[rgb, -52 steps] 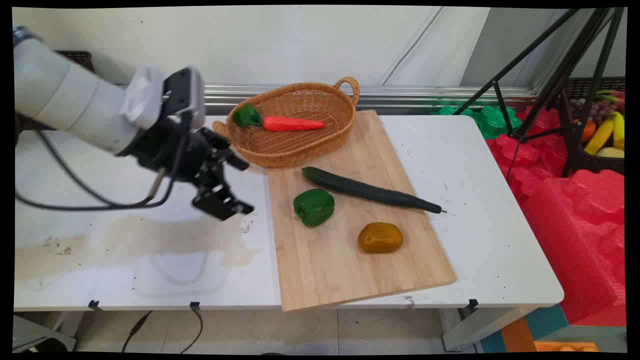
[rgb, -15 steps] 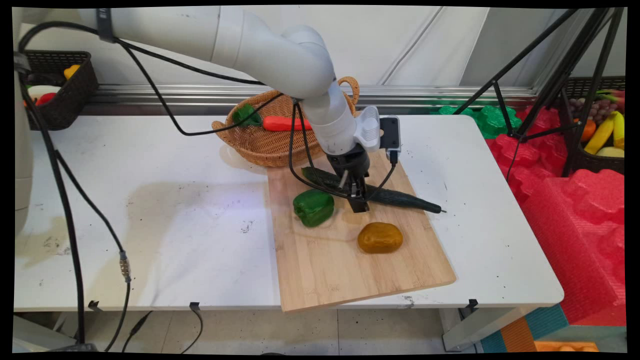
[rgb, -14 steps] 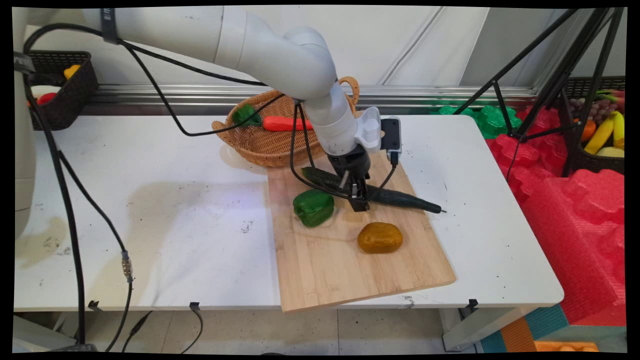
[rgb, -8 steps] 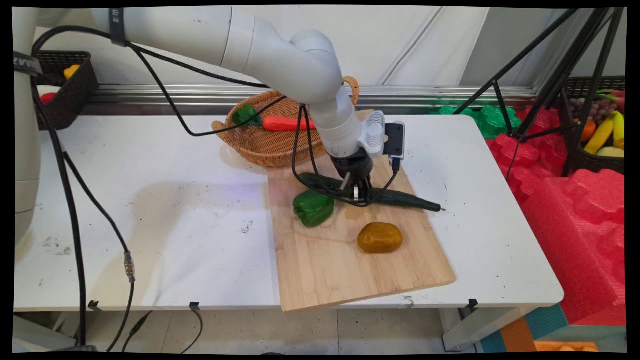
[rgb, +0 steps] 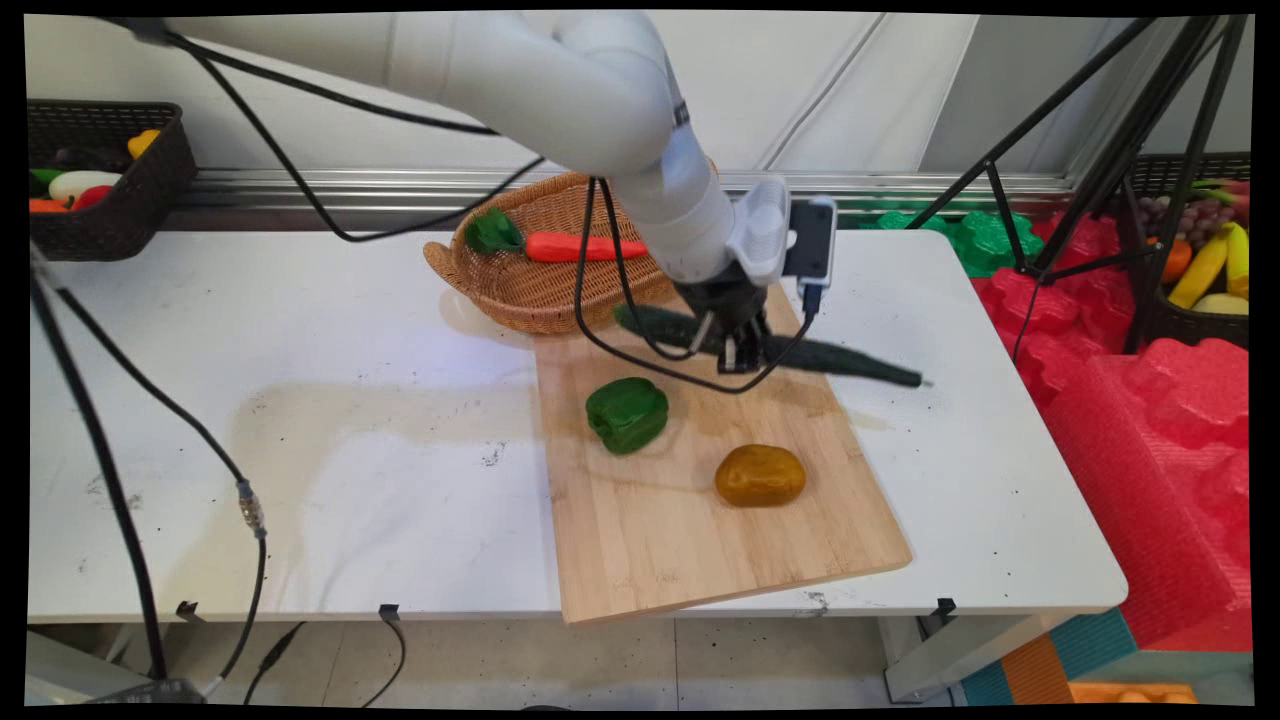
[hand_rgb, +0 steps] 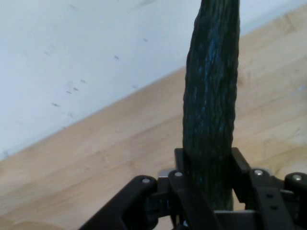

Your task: Place the picked object in the vegetable basket

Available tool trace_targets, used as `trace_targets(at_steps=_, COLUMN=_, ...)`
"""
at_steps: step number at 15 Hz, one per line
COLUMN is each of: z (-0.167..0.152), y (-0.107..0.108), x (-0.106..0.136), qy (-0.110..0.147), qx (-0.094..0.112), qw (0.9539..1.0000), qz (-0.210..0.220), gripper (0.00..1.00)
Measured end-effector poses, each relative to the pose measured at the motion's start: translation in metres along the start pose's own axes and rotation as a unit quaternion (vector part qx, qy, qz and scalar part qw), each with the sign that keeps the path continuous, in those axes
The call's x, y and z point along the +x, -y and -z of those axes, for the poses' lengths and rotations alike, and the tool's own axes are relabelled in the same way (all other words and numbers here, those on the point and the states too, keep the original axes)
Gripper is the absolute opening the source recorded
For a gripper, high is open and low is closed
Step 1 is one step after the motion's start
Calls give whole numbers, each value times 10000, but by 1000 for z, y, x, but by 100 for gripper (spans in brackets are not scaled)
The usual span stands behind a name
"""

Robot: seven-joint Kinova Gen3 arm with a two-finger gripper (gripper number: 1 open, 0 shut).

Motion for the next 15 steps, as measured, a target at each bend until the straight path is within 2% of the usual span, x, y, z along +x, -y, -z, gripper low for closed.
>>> trace_targets(at_steps=4, z=42, y=3, x=8, qy=-275, qx=345, qw=9984, qz=359, gripper=0)
trace_targets(at_steps=8, z=89, y=9, x=7, qy=-582, qx=751, qw=9887, qz=1163, gripper=0)
trace_targets(at_steps=10, z=107, y=16, x=-1, qy=-660, qx=983, qw=9799, qz=1603, gripper=0)
trace_targets(at_steps=13, z=128, y=31, x=-19, qy=-707, qx=1356, qw=9627, qz=2230, gripper=0)
trace_targets(at_steps=15, z=137, y=43, x=-34, qy=-712, qx=1625, qw=9472, qz=2671, gripper=0)
